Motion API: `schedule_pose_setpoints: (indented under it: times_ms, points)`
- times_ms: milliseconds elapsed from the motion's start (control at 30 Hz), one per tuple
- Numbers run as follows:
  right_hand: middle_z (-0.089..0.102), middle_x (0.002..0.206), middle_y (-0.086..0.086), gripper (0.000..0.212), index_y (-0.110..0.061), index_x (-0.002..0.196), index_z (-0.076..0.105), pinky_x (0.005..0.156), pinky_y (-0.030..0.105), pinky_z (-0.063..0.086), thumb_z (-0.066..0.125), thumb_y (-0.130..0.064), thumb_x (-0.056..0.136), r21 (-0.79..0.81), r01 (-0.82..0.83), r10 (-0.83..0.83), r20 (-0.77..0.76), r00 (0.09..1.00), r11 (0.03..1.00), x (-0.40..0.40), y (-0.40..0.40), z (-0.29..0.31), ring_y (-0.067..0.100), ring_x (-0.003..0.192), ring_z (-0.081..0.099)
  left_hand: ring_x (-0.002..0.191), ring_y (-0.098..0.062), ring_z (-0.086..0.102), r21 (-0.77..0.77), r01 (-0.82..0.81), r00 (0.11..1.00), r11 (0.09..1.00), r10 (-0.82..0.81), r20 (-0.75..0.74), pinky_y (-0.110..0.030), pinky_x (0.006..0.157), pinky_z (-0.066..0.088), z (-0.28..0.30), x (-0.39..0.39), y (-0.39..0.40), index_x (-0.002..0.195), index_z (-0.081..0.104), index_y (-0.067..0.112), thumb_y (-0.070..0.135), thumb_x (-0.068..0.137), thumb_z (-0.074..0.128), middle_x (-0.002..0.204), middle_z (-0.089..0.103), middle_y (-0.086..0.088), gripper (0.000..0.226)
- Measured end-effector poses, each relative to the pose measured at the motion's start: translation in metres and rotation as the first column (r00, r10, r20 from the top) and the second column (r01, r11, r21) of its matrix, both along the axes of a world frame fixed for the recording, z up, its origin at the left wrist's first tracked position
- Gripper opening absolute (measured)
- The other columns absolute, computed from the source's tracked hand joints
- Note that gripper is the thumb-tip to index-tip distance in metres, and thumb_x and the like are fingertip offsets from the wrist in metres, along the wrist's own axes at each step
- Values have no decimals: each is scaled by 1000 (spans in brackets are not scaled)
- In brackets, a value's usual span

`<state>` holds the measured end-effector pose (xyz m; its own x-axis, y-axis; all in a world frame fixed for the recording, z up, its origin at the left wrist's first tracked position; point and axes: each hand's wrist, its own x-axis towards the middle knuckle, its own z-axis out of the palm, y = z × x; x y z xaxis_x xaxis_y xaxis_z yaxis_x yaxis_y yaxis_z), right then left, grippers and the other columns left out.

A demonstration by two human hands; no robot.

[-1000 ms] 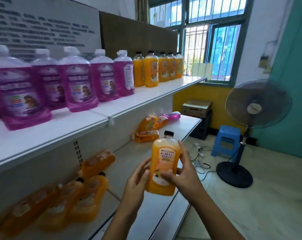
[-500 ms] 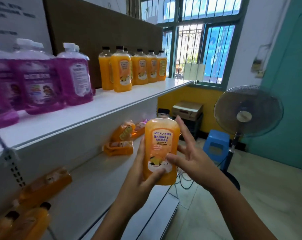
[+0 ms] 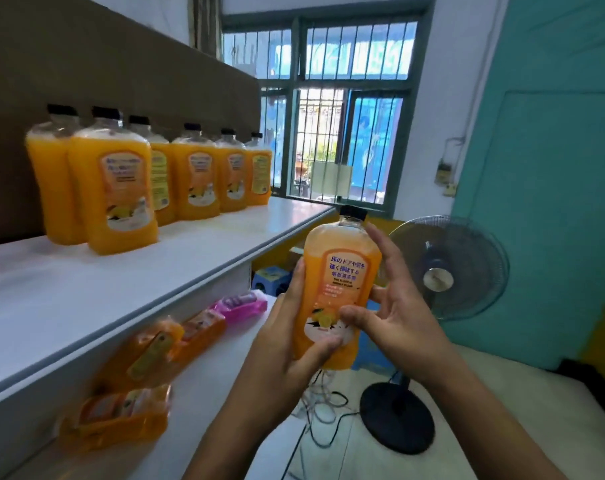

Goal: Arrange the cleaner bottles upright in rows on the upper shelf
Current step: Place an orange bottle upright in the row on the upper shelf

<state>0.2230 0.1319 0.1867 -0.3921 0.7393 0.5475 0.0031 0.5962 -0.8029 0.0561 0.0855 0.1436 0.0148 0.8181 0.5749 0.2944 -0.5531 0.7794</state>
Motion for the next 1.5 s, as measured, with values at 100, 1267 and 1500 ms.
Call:
schedule_pose_setpoints:
  times_ms: [100, 1267, 1500]
  points:
    - [41, 148, -11, 97, -53, 149, 23, 87, 44, 60, 71, 2, 85, 25, -1, 1, -12, 1000, 1000, -1, 33, 7, 16, 121, 63, 119, 12, 49, 16, -10, 1000, 1000, 10, -27, -8, 85, 48, 7, 1, 33, 146, -2, 59, 38, 88, 66, 135, 41, 33, 91]
    - [18, 151, -13, 103, -55, 148, 12, 80, 18, 45, 82, -20, 79, 632, -554, 343, 436, 832, 542, -128, 218, 113, 7, 120, 35, 119, -5, 54, -68, -885, 451, 461, 810, -375, -29, 105, 45, 89, -24, 103, 142, -34, 44, 24, 95, 58, 149, 37, 11, 105]
    - [10, 156, -2, 100, -49, 148, 14, 84, 24, 48, 79, -13, 82, 590, -569, 225, 554, 801, 572, -167, 213, 129, 29, 133, 44, 93, -13, 63, -58, -935, 350, 350, 884, -310, -21, 83, 54, 93, -59, 102, 146, 30, 35, 57, 98, 29, 119, 58, 6, 53]
